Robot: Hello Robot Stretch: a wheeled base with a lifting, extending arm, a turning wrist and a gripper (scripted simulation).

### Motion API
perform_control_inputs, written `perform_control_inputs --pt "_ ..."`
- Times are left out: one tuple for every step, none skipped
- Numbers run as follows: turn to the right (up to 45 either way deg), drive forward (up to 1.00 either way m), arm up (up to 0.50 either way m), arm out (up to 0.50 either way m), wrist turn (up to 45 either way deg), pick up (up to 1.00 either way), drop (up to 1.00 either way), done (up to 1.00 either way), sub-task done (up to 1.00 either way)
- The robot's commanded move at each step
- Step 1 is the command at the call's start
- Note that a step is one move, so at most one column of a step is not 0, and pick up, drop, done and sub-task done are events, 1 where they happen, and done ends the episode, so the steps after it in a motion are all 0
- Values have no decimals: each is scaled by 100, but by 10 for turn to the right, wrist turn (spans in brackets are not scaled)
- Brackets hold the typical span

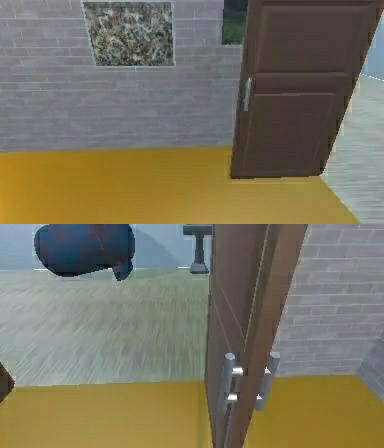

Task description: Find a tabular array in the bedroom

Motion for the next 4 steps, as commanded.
perform_control_inputs --pt "390 0 0 0 0 0 0 0 0" --pt "0 40 0 0 0 0 0 0 0" --pt "120 0 0 0 0 0 0 0 0" --pt "0 100 0 0 0 0 0 0 0"
